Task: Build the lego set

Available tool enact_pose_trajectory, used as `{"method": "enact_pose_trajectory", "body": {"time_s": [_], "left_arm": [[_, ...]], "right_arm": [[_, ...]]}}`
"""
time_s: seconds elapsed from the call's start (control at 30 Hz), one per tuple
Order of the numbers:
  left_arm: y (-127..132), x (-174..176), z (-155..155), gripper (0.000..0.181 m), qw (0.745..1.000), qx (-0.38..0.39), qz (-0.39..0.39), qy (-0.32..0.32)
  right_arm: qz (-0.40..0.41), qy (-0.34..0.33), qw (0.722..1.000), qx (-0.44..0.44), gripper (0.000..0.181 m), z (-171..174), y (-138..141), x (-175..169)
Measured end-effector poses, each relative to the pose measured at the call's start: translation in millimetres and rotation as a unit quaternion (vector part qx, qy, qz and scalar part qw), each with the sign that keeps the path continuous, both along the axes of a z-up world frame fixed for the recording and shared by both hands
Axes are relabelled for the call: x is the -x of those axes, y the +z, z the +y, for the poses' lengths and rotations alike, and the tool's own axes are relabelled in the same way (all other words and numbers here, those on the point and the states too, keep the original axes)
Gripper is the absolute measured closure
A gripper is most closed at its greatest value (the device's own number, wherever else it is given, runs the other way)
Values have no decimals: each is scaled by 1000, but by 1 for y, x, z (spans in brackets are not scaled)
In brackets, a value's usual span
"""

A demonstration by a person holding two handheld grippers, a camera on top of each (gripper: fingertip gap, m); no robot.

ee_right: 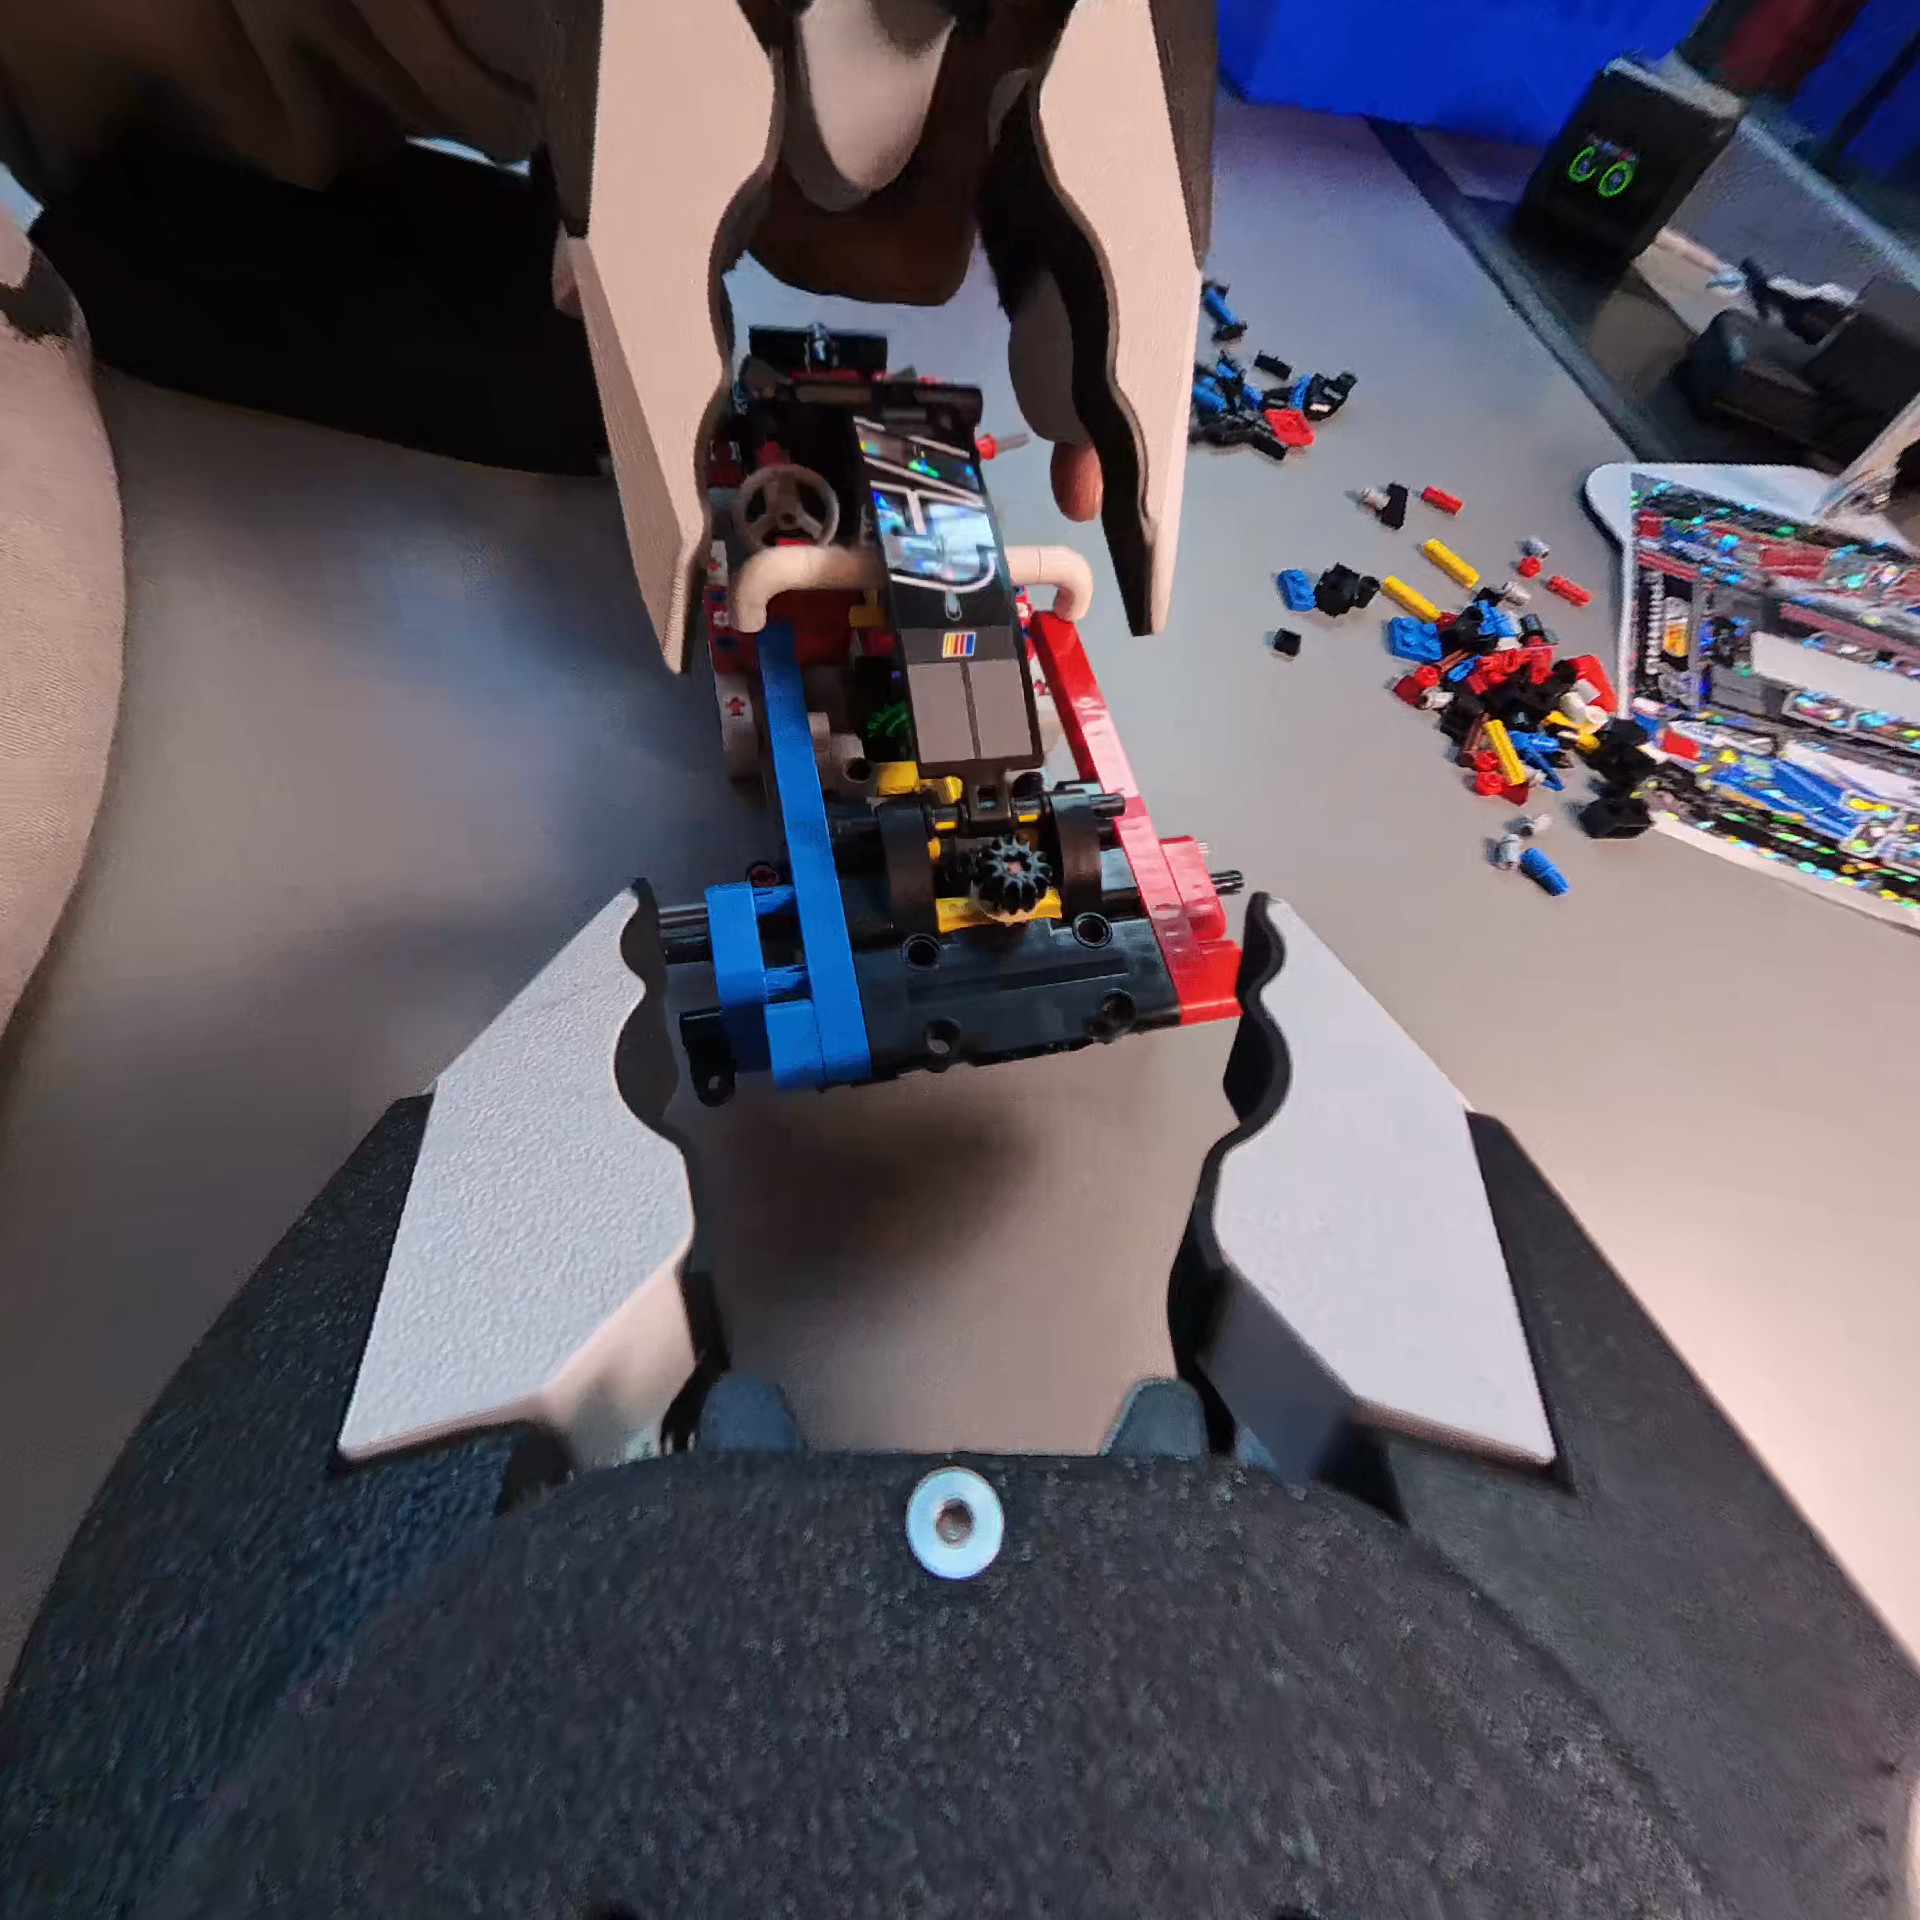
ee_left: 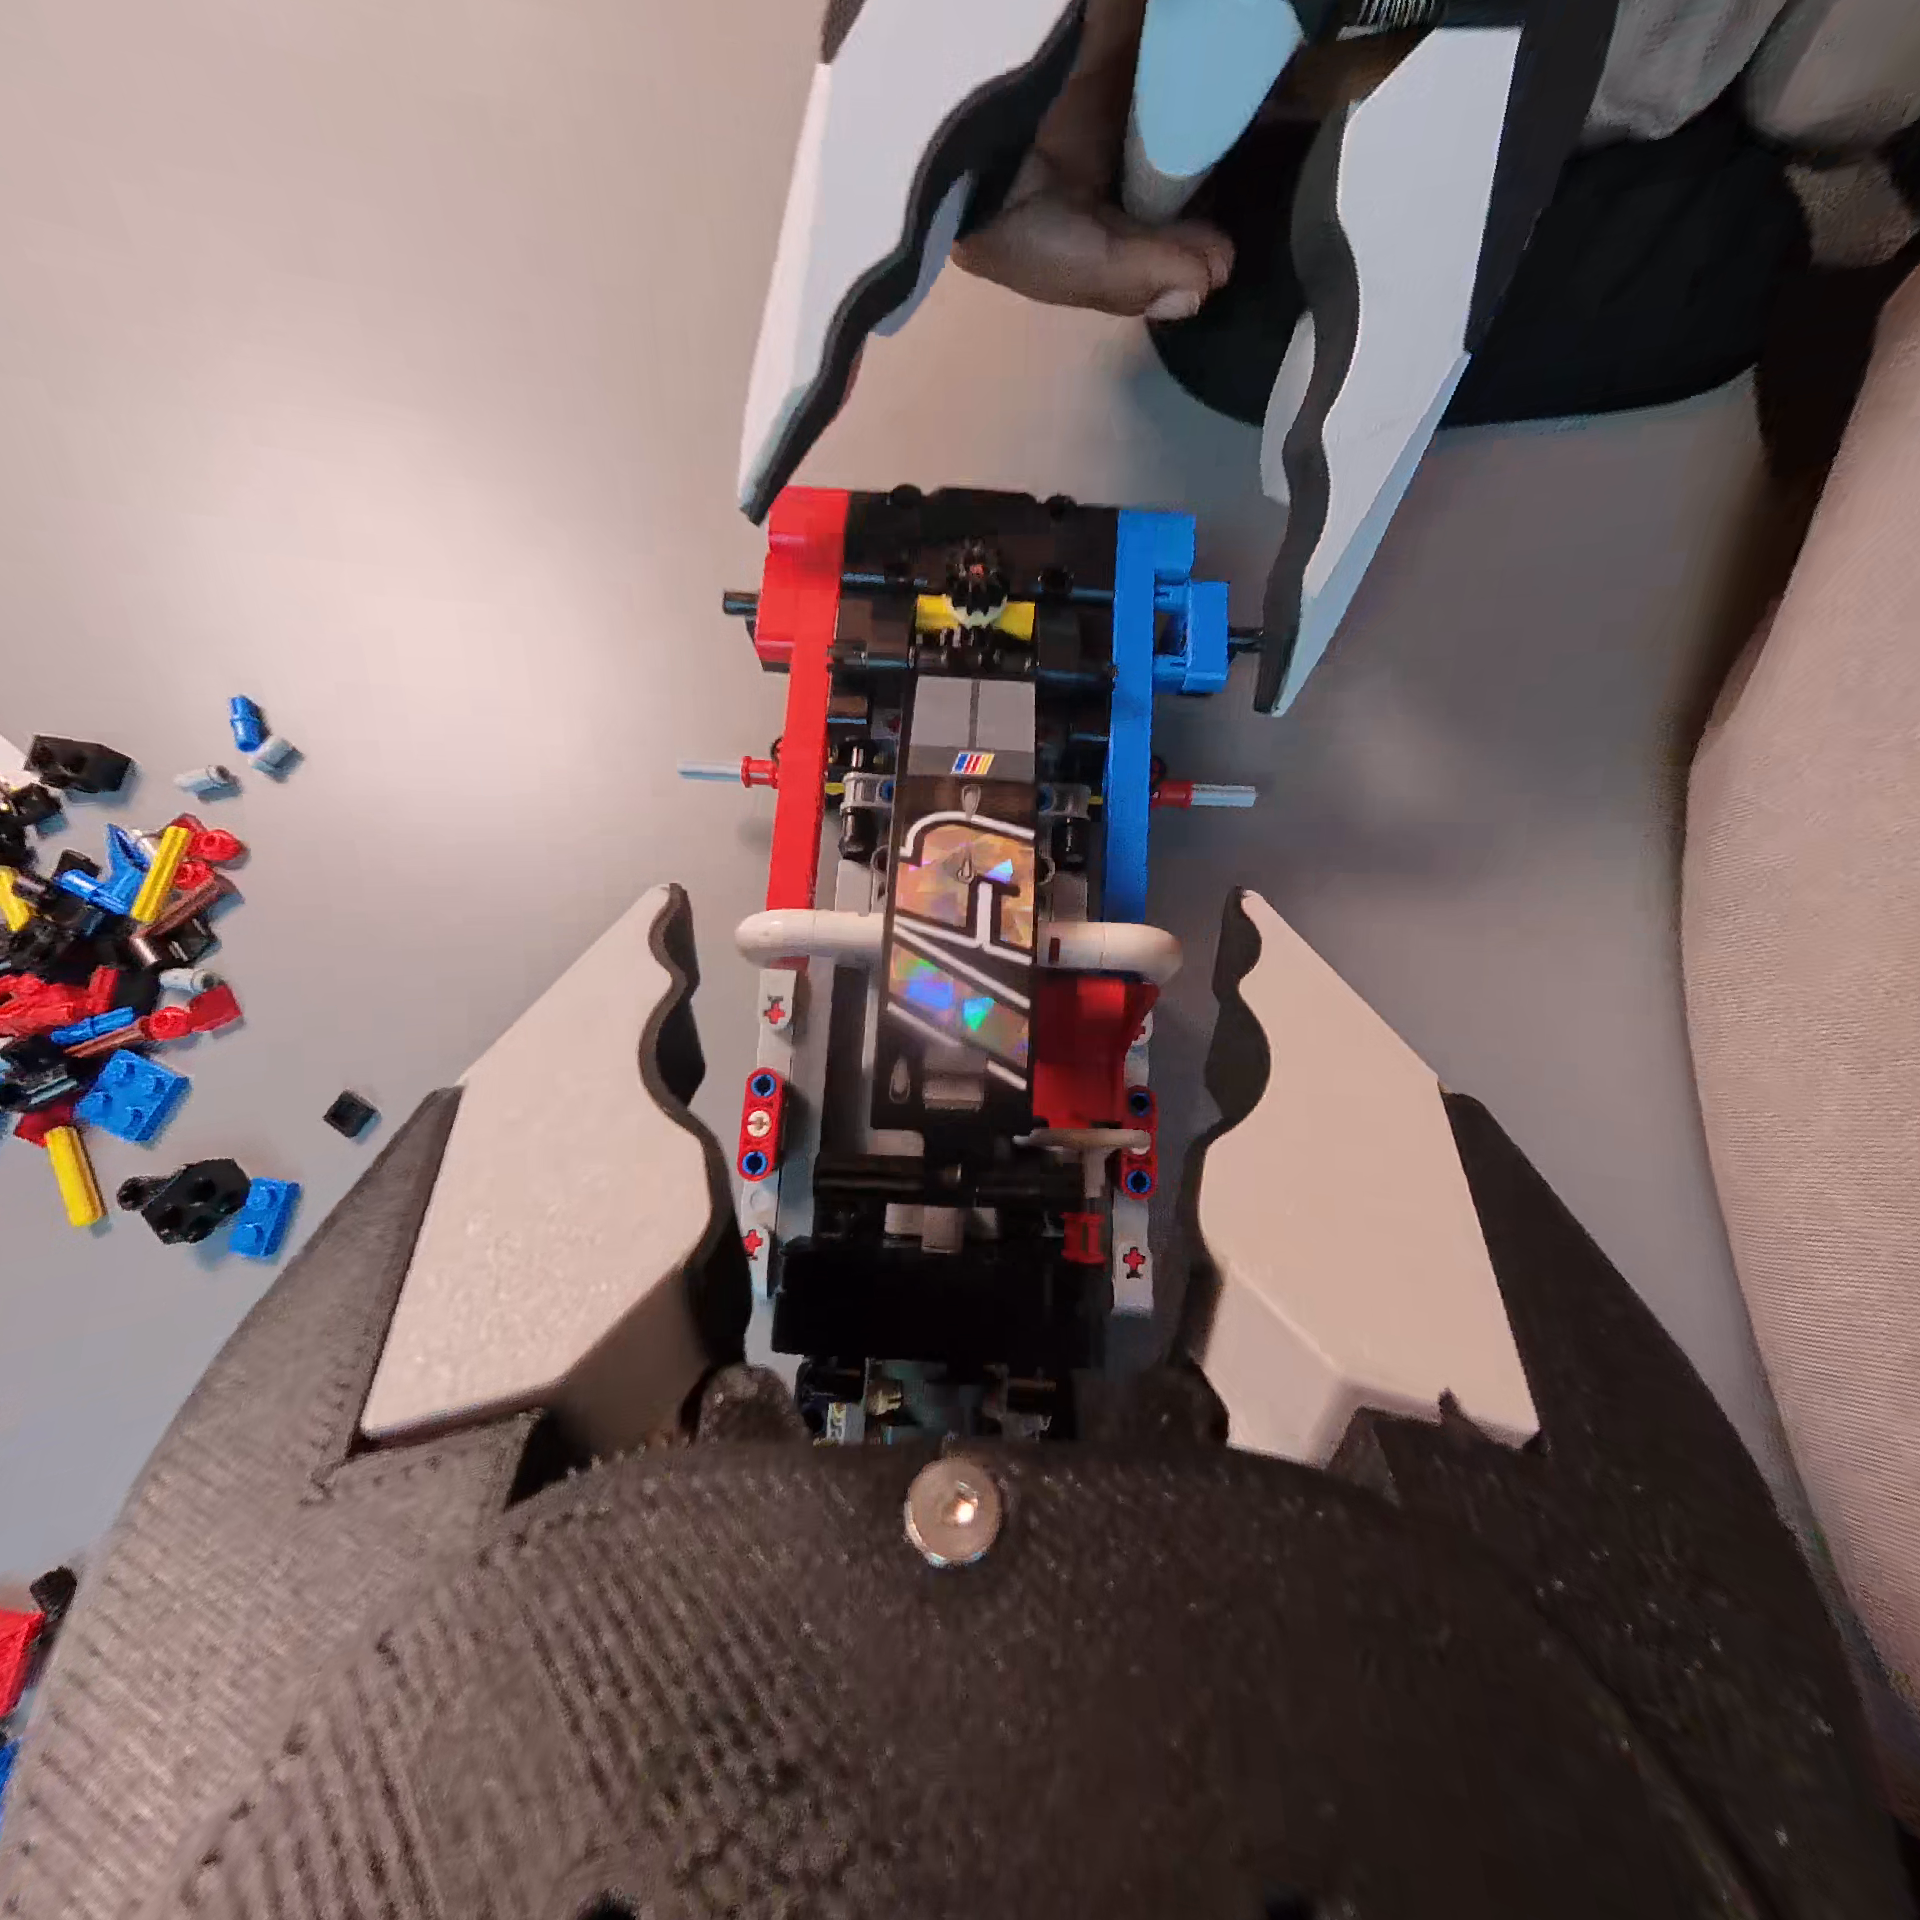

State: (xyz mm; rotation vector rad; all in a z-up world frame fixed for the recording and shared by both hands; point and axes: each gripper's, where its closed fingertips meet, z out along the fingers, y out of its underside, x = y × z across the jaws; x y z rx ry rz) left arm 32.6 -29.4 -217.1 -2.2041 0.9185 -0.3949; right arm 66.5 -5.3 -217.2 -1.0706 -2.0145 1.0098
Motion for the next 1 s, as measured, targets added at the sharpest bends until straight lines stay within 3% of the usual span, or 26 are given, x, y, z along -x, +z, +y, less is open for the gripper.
{"method": "enact_pose_trajectory", "body": {"time_s": [0.1,0.23,0.5,0.63,0.73,0.8,0.87,0.93,1.0], "left_arm": [[9,-7,-3,80,1000,-1,-18,-17],[2,-9,10,80,999,35,-9,-39],[-26,-31,19,77,985,129,41,-110],[-27,-31,29,78,988,131,40,-68],[-25,-27,49,79,990,140,16,33],[-22,-25,62,79,986,139,-11,97],[-16,-29,62,75,981,145,-48,121],[-8,-30,49,76,979,148,-77,117],[-4,-26,35,81,976,151,-107,120]], "right_arm": [[19,-16,999,-26,97,-2,12,-14],[45,-8,993,-112,139,-25,15,-35],[47,-90,947,-305,159,-27,-3,-35],[52,-118,921,-368,171,-13,0,-32],[57,-147,900,-406,172,16,1,-32],[48,-180,898,-398,171,43,1,-32],[20,-198,909,-365,164,58,-1,-35],[2,-226,938,-263,154,58,1,-42],[-20,-251,963,-95,154,43,5,-49]]}}
